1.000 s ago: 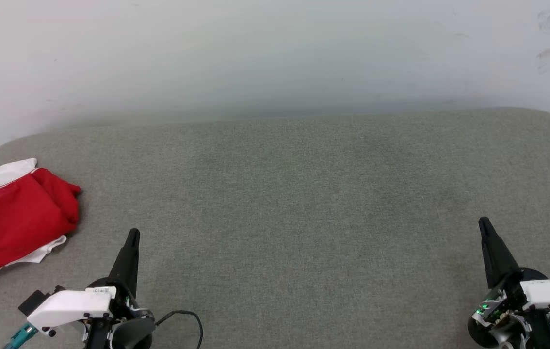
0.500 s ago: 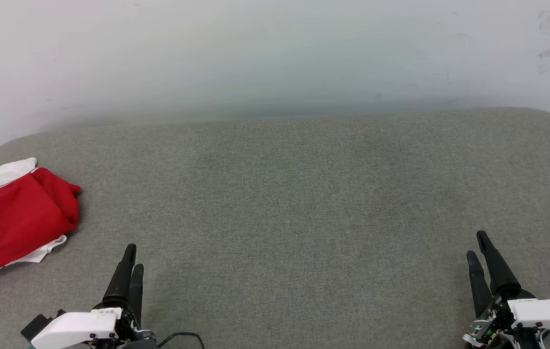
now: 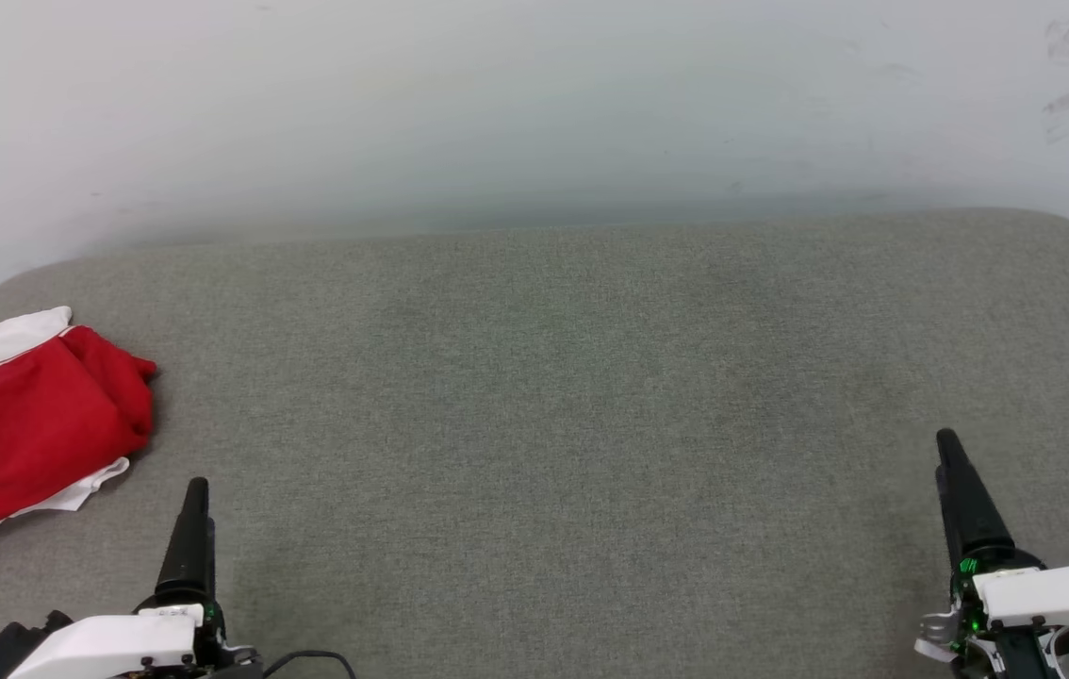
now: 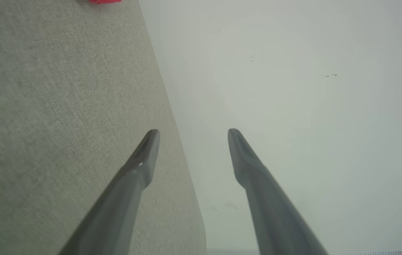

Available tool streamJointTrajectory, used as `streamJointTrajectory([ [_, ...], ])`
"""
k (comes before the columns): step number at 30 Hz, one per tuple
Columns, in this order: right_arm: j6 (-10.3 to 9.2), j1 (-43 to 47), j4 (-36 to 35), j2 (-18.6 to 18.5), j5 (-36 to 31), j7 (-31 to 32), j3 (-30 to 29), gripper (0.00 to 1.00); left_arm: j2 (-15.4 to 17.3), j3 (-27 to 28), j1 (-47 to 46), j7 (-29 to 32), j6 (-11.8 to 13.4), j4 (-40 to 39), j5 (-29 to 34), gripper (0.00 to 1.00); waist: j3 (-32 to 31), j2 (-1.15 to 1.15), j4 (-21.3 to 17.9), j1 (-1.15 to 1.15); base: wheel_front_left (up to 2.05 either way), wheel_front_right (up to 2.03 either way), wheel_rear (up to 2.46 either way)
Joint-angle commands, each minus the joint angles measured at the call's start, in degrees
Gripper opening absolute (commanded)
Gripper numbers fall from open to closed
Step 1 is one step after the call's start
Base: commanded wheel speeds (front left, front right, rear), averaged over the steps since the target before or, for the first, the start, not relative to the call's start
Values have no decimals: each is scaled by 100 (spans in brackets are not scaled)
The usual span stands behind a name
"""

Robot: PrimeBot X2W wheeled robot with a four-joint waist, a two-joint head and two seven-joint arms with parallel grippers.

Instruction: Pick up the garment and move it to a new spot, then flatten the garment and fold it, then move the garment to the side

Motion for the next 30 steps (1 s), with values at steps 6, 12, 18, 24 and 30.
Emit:
streamJointTrajectory([
  [6, 2, -100, -606, -6, -1147, -164, 66, 100, 23, 357, -114, -164, -8, -401, 692, 100, 11, 0, 13, 0, 0, 0, 0],
  [12, 2, -147, -940, -6, -2218, -296, 312, 100, 24, 559, -124, -290, 26, -835, 1500, 100, 21, 0, 18, 0, 0, 0, 0],
  [18, 2, -175, -1135, -26, -3354, -417, 452, 100, 25, 306, -10, -413, 479, -1388, 2526, 100, 28, 0, 22, 0, 0, 0, 0],
  [24, 2, -202, -1367, -75, -4267, -531, 640, 100, 28, -242, 110, -528, 801, -1875, 3674, 100, 44, 0, 24, 0, 0, 0, 0],
  [30, 2, -163, -1463, -54, -4931, -638, 733, 100, 95, -752, 220, -637, 903, -2111, 4343, 100, 63, 0, 20, 0, 0, 0, 0],
])
